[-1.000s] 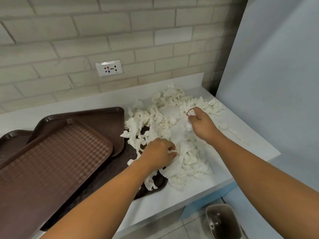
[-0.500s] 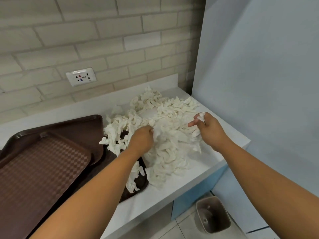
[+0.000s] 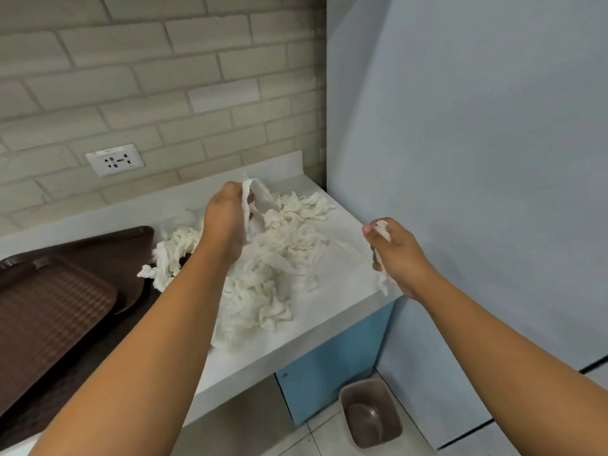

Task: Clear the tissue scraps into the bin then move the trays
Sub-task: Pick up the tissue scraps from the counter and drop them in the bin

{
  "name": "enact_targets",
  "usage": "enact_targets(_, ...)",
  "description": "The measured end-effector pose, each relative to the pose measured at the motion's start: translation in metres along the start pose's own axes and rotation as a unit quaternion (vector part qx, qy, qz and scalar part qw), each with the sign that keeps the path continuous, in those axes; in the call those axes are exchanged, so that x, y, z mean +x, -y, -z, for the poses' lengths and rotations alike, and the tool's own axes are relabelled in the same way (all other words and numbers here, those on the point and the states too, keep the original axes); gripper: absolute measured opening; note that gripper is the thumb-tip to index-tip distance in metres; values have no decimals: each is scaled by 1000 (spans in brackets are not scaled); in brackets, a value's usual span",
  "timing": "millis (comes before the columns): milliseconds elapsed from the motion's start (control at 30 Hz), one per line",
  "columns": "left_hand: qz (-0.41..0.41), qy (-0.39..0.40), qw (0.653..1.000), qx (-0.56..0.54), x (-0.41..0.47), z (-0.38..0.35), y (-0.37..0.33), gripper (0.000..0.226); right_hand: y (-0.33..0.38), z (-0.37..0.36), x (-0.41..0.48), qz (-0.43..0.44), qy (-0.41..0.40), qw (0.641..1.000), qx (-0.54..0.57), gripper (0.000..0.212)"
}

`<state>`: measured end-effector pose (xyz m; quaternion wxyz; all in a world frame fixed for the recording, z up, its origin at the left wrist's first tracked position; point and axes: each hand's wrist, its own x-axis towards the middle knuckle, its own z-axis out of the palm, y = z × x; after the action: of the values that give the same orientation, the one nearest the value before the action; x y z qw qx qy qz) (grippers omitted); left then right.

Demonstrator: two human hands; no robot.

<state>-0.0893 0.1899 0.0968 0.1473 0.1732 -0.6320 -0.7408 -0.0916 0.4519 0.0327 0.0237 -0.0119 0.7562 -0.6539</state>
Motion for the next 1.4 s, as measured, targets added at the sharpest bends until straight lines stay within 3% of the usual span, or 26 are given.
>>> enact_targets(33,4,24,999,-30,-11,-11,0,29,-2,11,-2,-7,16,1000,11,14)
enact_targets(100,22,84,994,-71,-32,-33,8,37,-9,31,-7,-45,43,998,31,22)
enact_targets(200,59,116,990,-56,-57,-62,42,43,-26,56,-17,-96,61,993,34,27)
enact_targets(300,42,166,983,64,-79,-84,96,46,-54,76,-23,-134,39,990,34,10)
enact_targets(467,102,249,936,227,-105,-105,209,27,-124,94,-34,-259,-2,965,-29,25)
enact_targets(533,134,291,909,267,-111,-109,253,15,-161,96,-43,-266,-13,964,-19,26)
enact_targets(633,170,341,868,317,-113,-113,317,19,-220,97,-52,-267,-29,962,-56,24)
enact_targets(767,197,332,856,345,-102,-112,421,19,-311,91,-59,-261,-51,962,-62,24)
enact_targets(933,231,262,872,342,-83,-108,562,26,-429,84,-62,-312,-95,944,-54,37)
enact_targets(1100,253,216,868,369,-69,-101,688,30,-537,76,-66,-351,-140,924,-52,29)
enact_targets(1200,234,208,849,426,-64,-98,750,17,-590,70,-75,-365,-166,915,-36,27)
enact_targets(1400,250,237,815,466,-54,-88,834,24,-661,56,-81,-374,-174,911,-11,22)
